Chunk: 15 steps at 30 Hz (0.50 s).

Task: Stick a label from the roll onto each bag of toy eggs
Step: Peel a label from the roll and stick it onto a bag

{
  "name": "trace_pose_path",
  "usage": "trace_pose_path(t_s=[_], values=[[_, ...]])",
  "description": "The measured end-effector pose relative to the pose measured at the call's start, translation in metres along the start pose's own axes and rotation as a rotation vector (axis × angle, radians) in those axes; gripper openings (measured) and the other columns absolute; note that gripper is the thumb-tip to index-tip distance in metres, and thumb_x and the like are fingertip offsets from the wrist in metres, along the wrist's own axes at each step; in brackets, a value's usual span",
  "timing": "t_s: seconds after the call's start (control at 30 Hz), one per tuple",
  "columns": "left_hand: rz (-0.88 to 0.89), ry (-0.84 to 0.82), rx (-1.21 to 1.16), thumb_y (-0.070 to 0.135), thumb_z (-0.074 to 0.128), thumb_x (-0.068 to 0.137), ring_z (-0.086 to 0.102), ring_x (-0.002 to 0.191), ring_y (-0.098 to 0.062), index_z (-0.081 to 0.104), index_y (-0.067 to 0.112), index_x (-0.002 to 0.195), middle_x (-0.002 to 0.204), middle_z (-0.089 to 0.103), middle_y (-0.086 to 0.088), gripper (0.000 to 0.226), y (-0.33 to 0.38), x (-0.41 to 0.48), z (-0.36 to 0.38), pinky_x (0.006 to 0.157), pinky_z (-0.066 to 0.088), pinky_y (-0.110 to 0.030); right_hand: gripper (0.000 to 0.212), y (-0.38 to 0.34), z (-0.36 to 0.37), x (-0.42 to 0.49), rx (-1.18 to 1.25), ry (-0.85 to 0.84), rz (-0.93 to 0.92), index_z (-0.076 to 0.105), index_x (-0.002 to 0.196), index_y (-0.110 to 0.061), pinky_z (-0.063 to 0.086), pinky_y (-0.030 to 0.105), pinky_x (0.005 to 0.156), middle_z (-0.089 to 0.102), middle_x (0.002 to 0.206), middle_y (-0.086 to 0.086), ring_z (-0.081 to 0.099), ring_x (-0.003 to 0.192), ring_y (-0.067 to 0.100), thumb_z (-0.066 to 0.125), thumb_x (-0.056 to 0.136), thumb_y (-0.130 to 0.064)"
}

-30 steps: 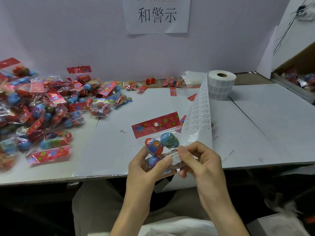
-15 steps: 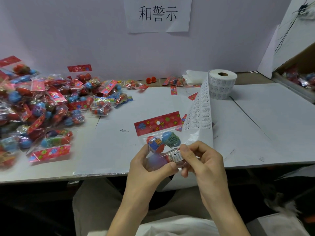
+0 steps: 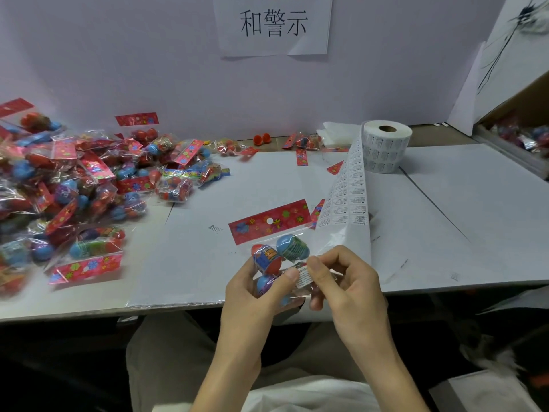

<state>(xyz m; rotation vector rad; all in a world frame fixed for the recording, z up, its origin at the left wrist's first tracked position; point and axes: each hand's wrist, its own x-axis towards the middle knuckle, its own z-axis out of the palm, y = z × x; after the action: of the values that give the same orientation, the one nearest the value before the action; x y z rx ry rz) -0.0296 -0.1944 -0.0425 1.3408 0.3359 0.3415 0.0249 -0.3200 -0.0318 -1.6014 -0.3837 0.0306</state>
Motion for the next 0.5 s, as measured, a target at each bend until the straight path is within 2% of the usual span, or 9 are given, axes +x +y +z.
trace_pose_path(t_s=[0.1,0.2,0.3,0.37,0.43,0.5], values=[[-0.013,-0.008,-0.011,0.046,0.078,0.074,0.077,0.098,-0.020,0.072,0.033,0.115,0.107,0.079,0.002,0.043,0.000,0.000,0.001,0.077,0.063,-0.029,0.023,0.002,-0.003,0.002,0.037,-0.036,0.013,0.067,0.089,-0.017,0.052,0.018,0.052,0.073,0.080,-0.006,0.064,0.053,0.009,0.062,0.090,-0.039],[-0.027,-0.016,-0.012,0.040,0.089,0.076,0.076,0.099,-0.020,0.072,0.034,0.115,0.108,0.079,0.001,0.043,0.000,0.000,0.000,0.073,0.062,-0.026,0.020,0.006,-0.011,0.007,0.091,-0.101,0.043,0.069,0.100,-0.017,0.055,0.025,0.057,0.074,0.087,-0.002,0.066,0.060,0.013,0.061,0.092,-0.034],[-0.039,-0.025,0.032,0.041,0.089,0.065,0.076,0.095,-0.012,0.069,0.033,0.118,0.103,0.079,0.009,0.057,0.002,0.003,-0.003,0.067,0.059,-0.020,0.023,0.007,-0.023,0.020,0.066,-0.114,0.073,0.062,0.118,-0.027,0.056,0.029,0.064,0.072,0.089,-0.003,0.067,0.068,0.013,0.067,0.096,-0.031],[-0.046,-0.034,0.089,0.045,0.087,0.058,0.075,0.089,-0.005,0.069,0.037,0.112,0.095,0.078,0.015,0.058,0.005,0.004,-0.004,0.063,0.058,-0.018,0.038,0.002,-0.030,0.032,0.038,-0.149,0.057,0.058,0.124,-0.035,0.054,0.029,0.066,0.070,0.099,-0.004,0.069,0.074,0.014,0.067,0.087,-0.041],[-0.031,-0.095,0.169,0.042,0.094,0.061,0.074,0.087,-0.004,0.071,0.042,0.106,0.093,0.078,0.016,0.051,0.005,0.005,-0.005,0.064,0.056,-0.015,0.049,-0.007,-0.036,0.046,-0.037,-0.256,0.023,0.057,0.127,-0.042,0.055,0.028,0.069,0.069,0.111,-0.008,0.070,0.088,0.013,0.067,0.080,-0.055],[-0.011,-0.168,0.235,0.035,0.095,0.066,0.073,0.086,0.002,0.069,0.057,0.097,0.093,0.077,0.021,0.046,0.007,0.005,-0.004,0.065,0.052,-0.007,0.048,-0.017,-0.040,0.059,-0.130,-0.394,0.003,0.059,0.124,-0.046,0.057,0.024,0.077,0.070,0.114,-0.014,0.069,0.102,0.007,0.072,0.079,-0.054]])
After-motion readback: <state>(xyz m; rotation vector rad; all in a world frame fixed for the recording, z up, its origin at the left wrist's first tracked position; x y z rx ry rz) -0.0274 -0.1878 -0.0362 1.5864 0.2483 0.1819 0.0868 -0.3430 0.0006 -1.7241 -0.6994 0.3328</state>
